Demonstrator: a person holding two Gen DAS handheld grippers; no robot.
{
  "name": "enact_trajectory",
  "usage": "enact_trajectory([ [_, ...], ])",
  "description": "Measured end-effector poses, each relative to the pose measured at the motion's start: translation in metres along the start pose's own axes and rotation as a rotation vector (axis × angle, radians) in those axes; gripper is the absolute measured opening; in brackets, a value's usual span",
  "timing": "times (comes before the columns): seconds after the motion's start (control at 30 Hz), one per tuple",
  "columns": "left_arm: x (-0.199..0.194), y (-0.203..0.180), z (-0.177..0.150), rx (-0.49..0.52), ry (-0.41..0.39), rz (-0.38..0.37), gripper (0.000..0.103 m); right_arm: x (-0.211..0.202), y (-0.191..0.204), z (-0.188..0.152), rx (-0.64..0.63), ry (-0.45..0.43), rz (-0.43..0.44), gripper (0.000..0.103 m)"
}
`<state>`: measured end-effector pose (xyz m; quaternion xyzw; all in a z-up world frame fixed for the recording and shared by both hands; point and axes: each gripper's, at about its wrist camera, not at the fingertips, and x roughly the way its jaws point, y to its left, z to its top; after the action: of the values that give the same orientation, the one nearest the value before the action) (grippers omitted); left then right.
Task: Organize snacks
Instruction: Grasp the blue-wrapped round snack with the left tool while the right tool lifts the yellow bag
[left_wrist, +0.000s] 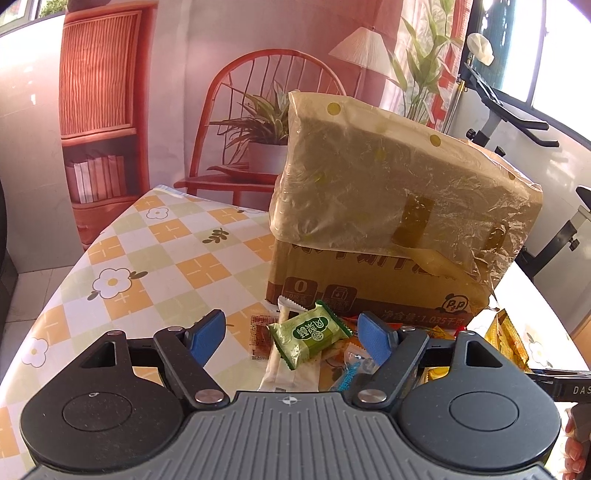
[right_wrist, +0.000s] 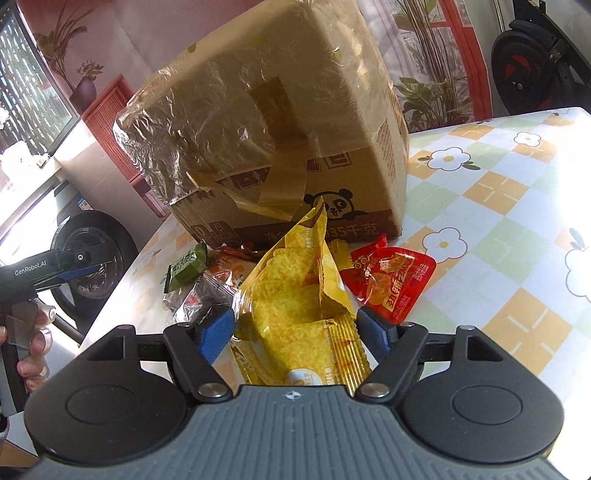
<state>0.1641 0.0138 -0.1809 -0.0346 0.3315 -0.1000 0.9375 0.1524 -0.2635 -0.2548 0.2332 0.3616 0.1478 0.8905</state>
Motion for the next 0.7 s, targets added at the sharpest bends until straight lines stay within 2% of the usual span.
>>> enact_trajectory([
  [0.03,0.000,0.001,-0.001,0.000,0.004,-0.005,0.075,0.000,0.000,0.000,0.005,-0.008,-0.004,0.075],
  [0.07,0.000,0.001,-0.002,0.002,0.008,-0.010,0.074,-0.001,0.000,-0.001,0.007,-0.013,-0.001,0.067],
  [0.2,0.003,0.001,-0.010,0.013,0.029,-0.022,0.069,-0.008,0.009,0.000,-0.004,-0.048,0.002,0.051],
  [0.33,0.006,0.002,-0.017,0.011,0.058,-0.035,0.060,-0.019,0.026,0.005,-0.057,-0.089,-0.014,0.047],
  [0.5,0.015,-0.008,-0.023,0.041,0.082,-0.072,0.058,-0.030,0.042,0.015,-0.098,-0.136,-0.019,0.045],
  [0.7,0.044,-0.041,-0.033,0.201,0.145,-0.142,0.060,-0.024,0.045,0.014,-0.092,-0.105,-0.014,0.044],
])
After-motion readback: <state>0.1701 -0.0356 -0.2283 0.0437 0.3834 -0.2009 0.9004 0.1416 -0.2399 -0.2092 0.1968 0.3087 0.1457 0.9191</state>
